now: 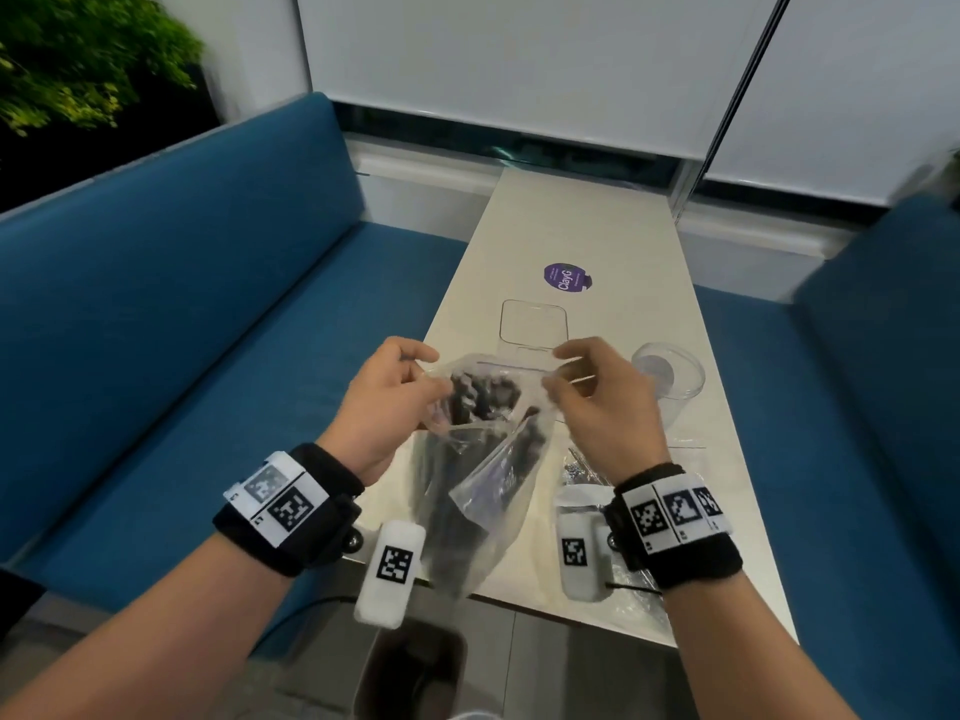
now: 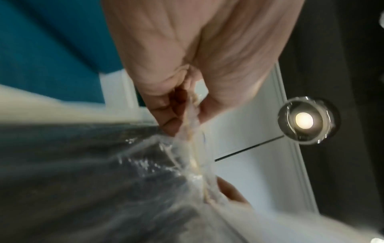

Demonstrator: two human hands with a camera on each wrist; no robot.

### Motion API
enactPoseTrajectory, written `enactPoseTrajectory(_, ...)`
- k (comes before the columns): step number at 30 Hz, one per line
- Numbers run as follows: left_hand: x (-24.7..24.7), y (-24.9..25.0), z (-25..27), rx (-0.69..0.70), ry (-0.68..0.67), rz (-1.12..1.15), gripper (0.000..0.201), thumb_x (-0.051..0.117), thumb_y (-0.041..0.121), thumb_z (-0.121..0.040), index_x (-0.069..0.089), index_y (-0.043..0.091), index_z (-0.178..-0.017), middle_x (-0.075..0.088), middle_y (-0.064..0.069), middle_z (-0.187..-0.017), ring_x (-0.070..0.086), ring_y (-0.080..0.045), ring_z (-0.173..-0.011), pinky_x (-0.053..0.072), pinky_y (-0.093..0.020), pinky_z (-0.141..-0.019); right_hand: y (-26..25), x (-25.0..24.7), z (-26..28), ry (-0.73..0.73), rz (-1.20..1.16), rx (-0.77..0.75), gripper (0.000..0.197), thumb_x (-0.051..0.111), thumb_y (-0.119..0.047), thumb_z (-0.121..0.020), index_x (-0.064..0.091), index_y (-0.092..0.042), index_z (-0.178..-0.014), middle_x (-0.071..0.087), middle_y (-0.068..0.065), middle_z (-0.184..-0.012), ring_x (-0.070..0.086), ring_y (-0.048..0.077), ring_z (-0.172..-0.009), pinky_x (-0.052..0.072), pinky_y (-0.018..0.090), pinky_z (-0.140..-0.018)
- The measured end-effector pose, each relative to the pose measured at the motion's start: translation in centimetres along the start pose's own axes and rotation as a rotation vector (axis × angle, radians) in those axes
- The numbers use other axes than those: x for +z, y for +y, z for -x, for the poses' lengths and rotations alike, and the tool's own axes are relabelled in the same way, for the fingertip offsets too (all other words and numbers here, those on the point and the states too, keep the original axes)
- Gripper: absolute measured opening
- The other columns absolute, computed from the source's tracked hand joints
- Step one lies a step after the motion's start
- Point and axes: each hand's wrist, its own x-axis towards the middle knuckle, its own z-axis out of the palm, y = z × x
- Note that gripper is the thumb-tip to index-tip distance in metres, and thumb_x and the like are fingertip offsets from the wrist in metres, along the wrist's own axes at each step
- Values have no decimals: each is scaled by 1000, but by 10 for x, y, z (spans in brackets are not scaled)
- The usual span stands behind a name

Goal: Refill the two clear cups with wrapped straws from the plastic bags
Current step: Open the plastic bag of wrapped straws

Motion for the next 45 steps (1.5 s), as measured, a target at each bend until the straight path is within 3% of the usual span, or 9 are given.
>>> enactPoseTrajectory(4,-1,-3,-2,-101,-9,-11,12,55,19,-105,57,12,-95,60,-7,-73,60,-17,-57,59,-32,-57,-3,-1,2,-134,198,69,37,64,-63,-90,66,-26,-87,72,-4,-80,72,19,-76,60,41,-75)
enactPoseTrajectory(7,5,-2,-3,-157,13,142,19,47,23,-109,52,15,-92,65,-7,-73,64,-19,-61,59,-33,-59,-4,1,8,-422,41,52,14,78,-33,-88,71,-25,-98,76,0,-85,76,24,-74,64,46,-73)
enactPoseTrajectory(13,-11,-10,-12,-289,9,324,16,63,19,-100,60,18,-85,48,-6,-81,48,-16,-63,49,-33,-51,20,-13,-13,-106,175,139,19,70,-38,-95,68,-20,-89,75,1,-76,75,16,-62,64,43,-73)
enactPoseTrajectory(17,-12,-10,-6,-180,-42,-21,29,69,39,-94,58,15,-81,35,-1,-68,31,-12,-49,32,-21,-37,10,6,-9,-228,-399,298,17,62,-17,-103,70,-8,-92,73,10,-79,73,21,-67,64,36,-66)
enactPoseTrajectory(22,-13,-16,-1,-102,39,-33,39,53,33,-105,59,0,-85,49,-13,-78,48,-20,-64,51,-27,-49,-5,16,-2,-309,-737,425,30,44,-4,-108,72,-15,-103,65,1,-70,66,17,-69,62,37,-73)
enactPoseTrajectory(29,-11,-3,-2,-210,83,364,17,50,1,-97,62,11,-103,63,-12,-84,59,-23,-71,52,-39,-68,6,23,5,-193,300,-191,19,49,-27,-108,55,-15,-122,53,-7,-94,53,15,-82,35,28,-75)
enactPoseTrajectory(33,-15,-11,1,10,62,-122,15,65,43,-85,63,35,-97,68,-14,-84,65,-24,-82,52,-44,-77,15,14,3,-52,493,-150,18,53,-30,-106,64,-17,-108,60,-4,-89,61,24,-81,42,33,-71)
enactPoseTrajectory(39,-7,-14,2,176,204,-350,54,44,53,-104,68,19,-70,52,5,-54,48,-9,-56,43,-34,-63,3,14,9,-320,-299,120,46,74,-6,-91,58,-32,-125,73,3,-107,72,19,-90,60,28,-80)
enactPoseTrajectory(45,-8,-23,-7,-54,146,162,45,52,46,-102,67,19,-68,56,-12,-82,57,-25,-70,52,-36,-57,9,8,5,-158,691,23,20,50,-19,-101,64,-16,-115,75,7,-105,66,33,-96,47,36,-77)
